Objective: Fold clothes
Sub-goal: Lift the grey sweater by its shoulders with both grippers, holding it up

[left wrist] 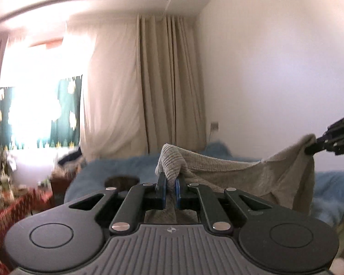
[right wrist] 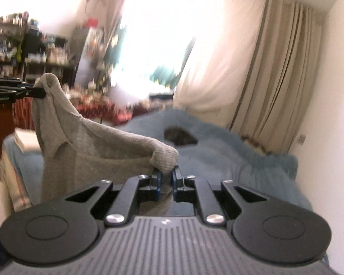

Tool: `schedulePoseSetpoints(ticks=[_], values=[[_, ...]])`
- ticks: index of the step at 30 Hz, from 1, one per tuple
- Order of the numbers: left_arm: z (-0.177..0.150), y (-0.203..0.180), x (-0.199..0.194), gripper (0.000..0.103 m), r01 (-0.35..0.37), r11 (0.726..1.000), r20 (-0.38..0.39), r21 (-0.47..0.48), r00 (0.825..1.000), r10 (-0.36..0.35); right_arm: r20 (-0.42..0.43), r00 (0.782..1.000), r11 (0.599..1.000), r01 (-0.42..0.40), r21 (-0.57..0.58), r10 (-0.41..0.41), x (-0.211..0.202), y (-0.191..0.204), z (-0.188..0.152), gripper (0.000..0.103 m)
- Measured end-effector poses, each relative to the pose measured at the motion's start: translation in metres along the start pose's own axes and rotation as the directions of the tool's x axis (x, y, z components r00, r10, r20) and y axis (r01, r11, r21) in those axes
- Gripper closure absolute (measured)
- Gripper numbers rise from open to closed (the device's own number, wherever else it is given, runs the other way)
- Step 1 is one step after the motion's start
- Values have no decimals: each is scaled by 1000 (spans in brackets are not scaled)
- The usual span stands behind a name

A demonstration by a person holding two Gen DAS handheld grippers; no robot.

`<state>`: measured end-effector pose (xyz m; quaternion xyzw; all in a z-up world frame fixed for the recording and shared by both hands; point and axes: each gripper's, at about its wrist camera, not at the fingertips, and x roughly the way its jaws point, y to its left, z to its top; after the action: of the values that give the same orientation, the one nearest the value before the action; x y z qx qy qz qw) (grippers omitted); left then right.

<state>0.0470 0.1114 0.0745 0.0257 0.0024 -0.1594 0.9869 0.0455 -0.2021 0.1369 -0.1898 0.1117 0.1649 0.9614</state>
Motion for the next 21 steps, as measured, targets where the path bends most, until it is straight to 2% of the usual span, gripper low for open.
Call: schedulePoseSetpoints(ticks=[3, 6, 11, 16, 19, 21], values=[[26, 2, -30, 96, 8, 1000, 36, -15, 999, -7, 71, 997, 1000, -5, 6, 4, -41, 10, 16, 93], [38, 1, -52, 96, 8, 999, 41, -31, 999, -6, 112, 994, 1000, -23, 10, 21, -73, 23, 26, 93], [37, 1, -58, 96, -11, 1000, 10, -12, 1000, 11, 114, 992, 997, -67, 42, 62, -92, 34, 25, 93], [6, 9, -10, 96, 3, 998, -130, -62, 991, -11, 29, 994, 989, -105, 106, 103, -55, 27, -3, 93], [-27, 12, 21, 96, 5, 996, -230, -85, 973, -24, -52, 990, 978, -121, 171, 132, 2, 12, -38, 93], [-59, 16, 55, 96, -8, 996, -309, -90, 951, -21, -115, 982, 968, -125, 218, 153, 44, 5, -65, 93]])
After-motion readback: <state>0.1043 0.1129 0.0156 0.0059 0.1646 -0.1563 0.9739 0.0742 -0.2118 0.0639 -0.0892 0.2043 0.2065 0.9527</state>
